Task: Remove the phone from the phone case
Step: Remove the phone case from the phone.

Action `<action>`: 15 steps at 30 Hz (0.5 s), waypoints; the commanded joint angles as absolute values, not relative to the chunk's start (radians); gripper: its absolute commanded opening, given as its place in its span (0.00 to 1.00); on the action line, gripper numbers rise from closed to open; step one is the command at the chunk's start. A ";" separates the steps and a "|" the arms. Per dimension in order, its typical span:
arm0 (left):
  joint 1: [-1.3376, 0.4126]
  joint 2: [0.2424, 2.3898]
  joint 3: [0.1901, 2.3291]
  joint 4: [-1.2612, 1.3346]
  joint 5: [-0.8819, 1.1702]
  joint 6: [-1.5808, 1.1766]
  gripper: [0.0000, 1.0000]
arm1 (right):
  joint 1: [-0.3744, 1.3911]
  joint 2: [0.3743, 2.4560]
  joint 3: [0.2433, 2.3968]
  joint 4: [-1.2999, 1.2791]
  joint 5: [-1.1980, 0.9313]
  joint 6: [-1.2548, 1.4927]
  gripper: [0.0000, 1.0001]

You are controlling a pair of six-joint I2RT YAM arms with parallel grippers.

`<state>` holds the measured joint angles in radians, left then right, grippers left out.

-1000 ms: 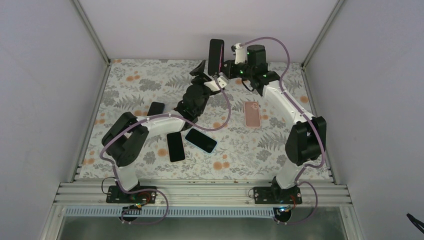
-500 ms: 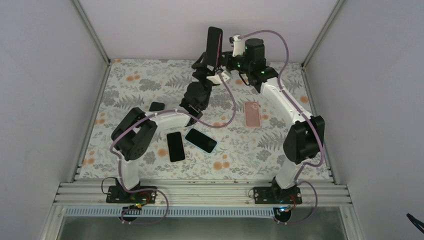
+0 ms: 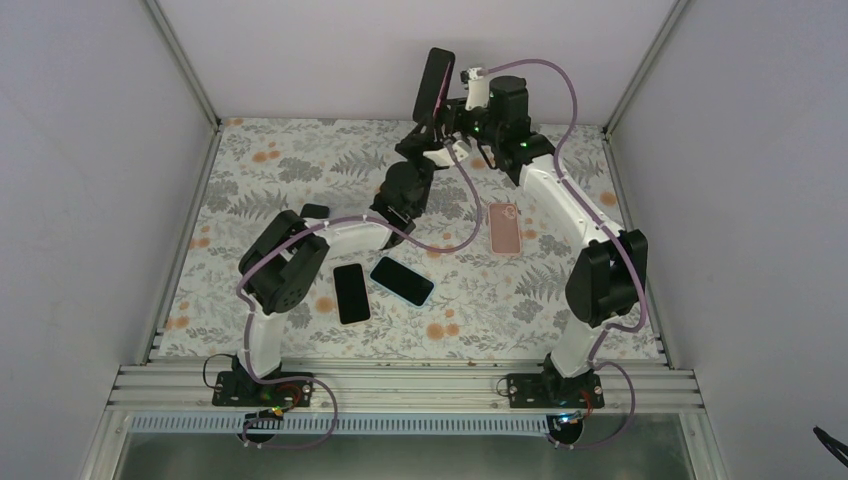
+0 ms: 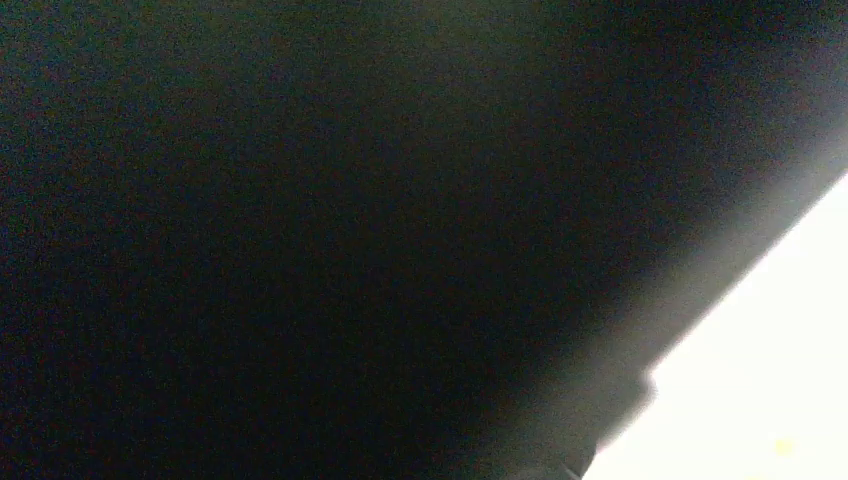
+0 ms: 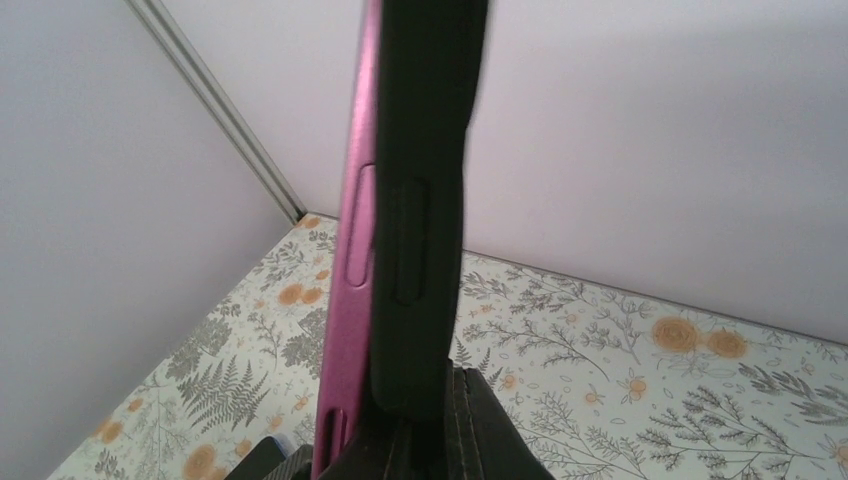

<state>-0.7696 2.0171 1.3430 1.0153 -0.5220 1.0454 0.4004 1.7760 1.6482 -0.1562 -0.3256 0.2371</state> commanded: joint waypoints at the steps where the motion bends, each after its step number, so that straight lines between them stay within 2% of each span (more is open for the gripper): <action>1: -0.729 2.012 1.381 1.003 -0.518 1.031 0.14 | 0.509 1.729 1.616 -0.280 -0.614 0.211 0.03; 10: -0.732 1.887 1.279 0.982 -0.518 0.990 0.02 | 0.394 1.719 1.598 -0.290 -0.525 0.159 0.03; 15: -0.732 1.724 1.266 0.694 -0.470 0.819 0.02 | 0.340 1.732 1.606 -0.328 -0.307 0.027 0.03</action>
